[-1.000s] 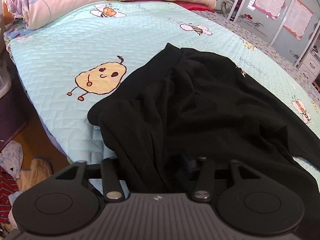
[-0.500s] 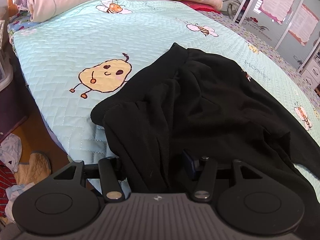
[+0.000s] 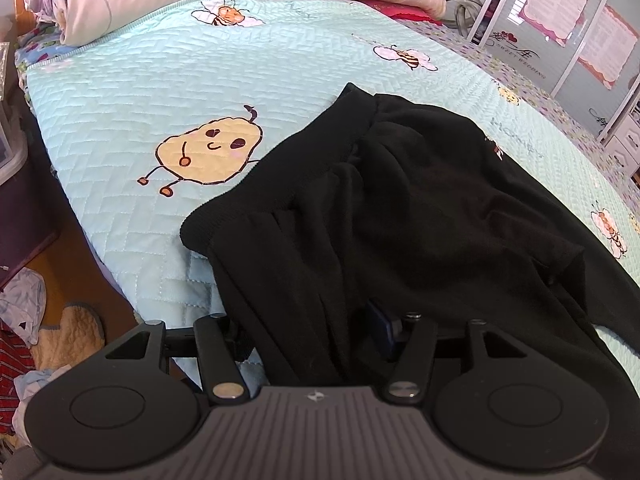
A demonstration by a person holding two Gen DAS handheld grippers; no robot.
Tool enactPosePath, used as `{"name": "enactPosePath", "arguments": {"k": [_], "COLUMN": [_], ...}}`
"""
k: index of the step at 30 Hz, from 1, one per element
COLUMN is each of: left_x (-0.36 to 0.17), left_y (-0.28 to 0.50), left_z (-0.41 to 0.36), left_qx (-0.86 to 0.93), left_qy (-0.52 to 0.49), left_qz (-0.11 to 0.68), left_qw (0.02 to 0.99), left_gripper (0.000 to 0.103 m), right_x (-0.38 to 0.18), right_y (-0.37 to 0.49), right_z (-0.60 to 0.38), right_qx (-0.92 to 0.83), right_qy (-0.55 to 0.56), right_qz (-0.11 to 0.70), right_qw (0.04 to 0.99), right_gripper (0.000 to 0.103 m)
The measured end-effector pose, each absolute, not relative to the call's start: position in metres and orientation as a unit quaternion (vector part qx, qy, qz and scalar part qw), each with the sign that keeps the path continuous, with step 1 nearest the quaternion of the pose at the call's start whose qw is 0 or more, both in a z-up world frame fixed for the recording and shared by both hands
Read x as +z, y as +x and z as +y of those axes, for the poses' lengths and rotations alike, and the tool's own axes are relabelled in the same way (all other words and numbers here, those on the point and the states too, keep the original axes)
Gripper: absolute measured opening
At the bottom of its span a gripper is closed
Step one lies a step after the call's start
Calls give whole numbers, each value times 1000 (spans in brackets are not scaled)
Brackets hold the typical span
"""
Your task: Fold clothes
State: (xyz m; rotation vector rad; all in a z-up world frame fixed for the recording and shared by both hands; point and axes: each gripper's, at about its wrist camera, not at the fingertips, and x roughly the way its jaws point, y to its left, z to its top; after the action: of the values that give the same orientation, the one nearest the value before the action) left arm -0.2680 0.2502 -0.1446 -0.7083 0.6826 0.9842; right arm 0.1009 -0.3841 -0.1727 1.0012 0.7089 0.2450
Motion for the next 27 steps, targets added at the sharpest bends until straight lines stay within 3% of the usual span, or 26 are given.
{"name": "enactPosePath", "arguments": {"k": [2,3,4,10,14,16,17,18,19,23,27], "left_x": [-145,-145,-145,-145,-148,-148,-147,-147,-146,-145,-143], "left_y": [-268,-269,-271,-272,-275,-277,-280,-284,-287,-298,-301], "left_z": [249,250,250,255,255,256,256,256,257,254,249], "left_qx": [453,452,450,450,449,450,449,448,446,444,446], "left_qy": [-325,-327,-330,-341,-346,-352,-357,-362,-368,-380,-386], "left_qz": [313,312,310,302,293,285,277,269,260,235,232], "left_qw": [768,769,770,768,770,770,771,772,773,777,773], "left_gripper": [58,58,58,59,61,59,50,28,19,10,12], "right_x": [-181,-187,-194,-215,-206,-203,-202,-201,-199,-194,-192], "right_y": [106,106,100,63,54,55,55,55,55,54,55], "right_z": [-381,-379,-378,-365,-341,-335,-333,-331,-332,-336,-339], "right_qx": [113,113,107,142,176,181,182,183,179,173,176], "right_qy": [467,470,477,510,465,449,444,439,433,431,432], "right_qz": [360,376,383,387,406,407,408,409,409,401,406], "right_qw": [800,790,783,755,767,775,777,779,783,789,786], "right_gripper": [19,36,44,45,48,43,35,12,1,1,3]}}
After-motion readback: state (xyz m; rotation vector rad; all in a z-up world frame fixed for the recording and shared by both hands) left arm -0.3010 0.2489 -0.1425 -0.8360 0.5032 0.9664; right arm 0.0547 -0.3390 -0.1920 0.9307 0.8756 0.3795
